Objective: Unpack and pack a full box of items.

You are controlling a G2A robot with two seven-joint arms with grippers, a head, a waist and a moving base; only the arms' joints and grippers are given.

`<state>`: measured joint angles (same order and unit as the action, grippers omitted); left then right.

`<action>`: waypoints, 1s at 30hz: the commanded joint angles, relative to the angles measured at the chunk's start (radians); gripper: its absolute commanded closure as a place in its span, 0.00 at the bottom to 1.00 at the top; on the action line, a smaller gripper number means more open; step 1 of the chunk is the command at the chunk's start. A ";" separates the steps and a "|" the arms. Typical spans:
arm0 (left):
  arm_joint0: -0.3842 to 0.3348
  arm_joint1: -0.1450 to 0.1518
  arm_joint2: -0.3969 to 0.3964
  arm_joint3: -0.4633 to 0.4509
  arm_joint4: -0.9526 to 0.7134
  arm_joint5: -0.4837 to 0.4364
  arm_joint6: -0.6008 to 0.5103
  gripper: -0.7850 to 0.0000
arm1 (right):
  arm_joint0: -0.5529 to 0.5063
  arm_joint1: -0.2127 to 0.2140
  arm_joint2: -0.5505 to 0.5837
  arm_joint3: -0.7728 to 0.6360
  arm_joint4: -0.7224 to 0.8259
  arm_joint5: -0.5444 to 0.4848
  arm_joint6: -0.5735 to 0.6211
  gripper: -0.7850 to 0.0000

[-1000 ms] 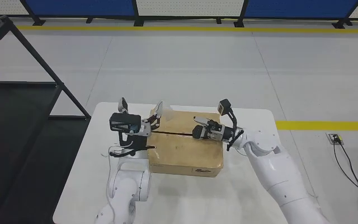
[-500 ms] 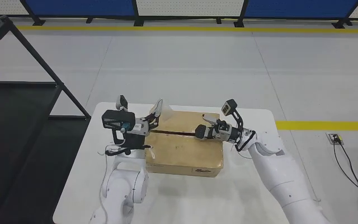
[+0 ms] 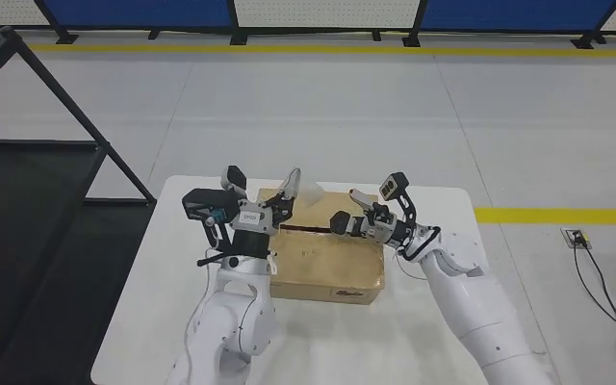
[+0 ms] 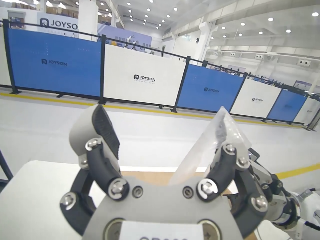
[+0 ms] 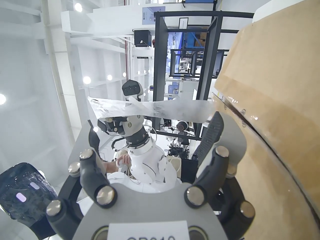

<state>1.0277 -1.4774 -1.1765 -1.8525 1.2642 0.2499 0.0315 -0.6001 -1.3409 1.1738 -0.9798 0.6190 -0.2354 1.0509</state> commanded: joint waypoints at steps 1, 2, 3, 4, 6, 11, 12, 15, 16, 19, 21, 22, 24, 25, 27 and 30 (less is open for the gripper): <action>0.000 -0.003 0.003 0.001 -0.021 -0.003 0.000 0.00 | 0.000 0.000 0.000 0.000 -0.001 0.000 0.001 0.00; 0.000 -0.004 0.004 0.000 -0.032 -0.002 0.000 0.00 | 0.000 0.000 0.000 0.000 -0.001 0.000 0.001 0.00; -0.001 -0.005 0.004 0.001 -0.035 -0.002 0.000 0.00 | -0.003 0.000 0.000 -0.002 0.000 0.001 -0.005 0.00; -0.002 -0.006 0.006 0.002 -0.035 -0.002 -0.001 0.00 | -0.015 0.000 0.001 -0.018 0.003 0.001 -0.019 0.00; -0.003 -0.010 0.008 -0.006 -0.094 -0.014 -0.018 0.00 | -0.039 0.000 0.009 -0.047 0.026 -0.003 -0.032 0.00; -0.007 -0.013 0.011 0.001 -0.085 -0.014 -0.018 0.00 | -0.065 -0.002 0.016 -0.079 0.057 -0.072 -0.035 0.00; -0.008 -0.014 0.015 0.002 -0.081 -0.014 -0.020 0.00 | -0.070 -0.004 0.016 -0.081 0.063 -0.095 -0.037 0.00; -0.008 -0.017 0.024 0.002 -0.078 -0.013 -0.026 0.00 | -0.073 -0.009 0.009 -0.079 0.064 -0.156 -0.044 0.00; -0.008 -0.018 0.027 0.000 -0.079 -0.010 -0.029 0.00 | -0.072 -0.011 0.004 -0.075 0.063 -0.183 -0.050 0.00; -0.009 -0.022 0.035 -0.004 -0.091 -0.011 -0.040 0.00 | -0.065 -0.017 -0.008 -0.057 0.049 -0.232 -0.071 0.00; -0.010 -0.023 0.040 -0.008 -0.091 -0.011 -0.045 0.00 | -0.058 -0.022 -0.018 -0.039 0.042 -0.259 -0.087 0.00; -0.010 -0.025 0.044 -0.009 -0.092 -0.011 -0.047 0.00 | -0.053 -0.025 -0.023 -0.031 0.045 -0.266 -0.089 0.00; -0.011 -0.027 0.047 -0.011 -0.098 -0.012 -0.052 0.00 | -0.043 -0.029 -0.030 -0.013 0.052 -0.279 -0.086 0.00; -0.011 -0.027 0.049 -0.011 -0.096 -0.013 -0.054 0.00 | -0.039 -0.031 -0.033 -0.004 0.059 -0.284 -0.084 0.02; -0.013 -0.029 0.051 -0.009 -0.094 -0.013 -0.056 0.00 | -0.030 -0.035 -0.038 0.013 0.065 -0.293 -0.079 0.27; -0.017 -0.031 0.050 -0.002 -0.090 -0.013 -0.061 0.00 | -0.019 -0.039 -0.041 0.032 0.076 -0.302 -0.069 0.71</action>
<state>1.0124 -1.5076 -1.1258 -1.8574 1.1723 0.2365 -0.0281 -0.6221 -1.3789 1.1335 -0.9533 0.6921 -0.5351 0.9789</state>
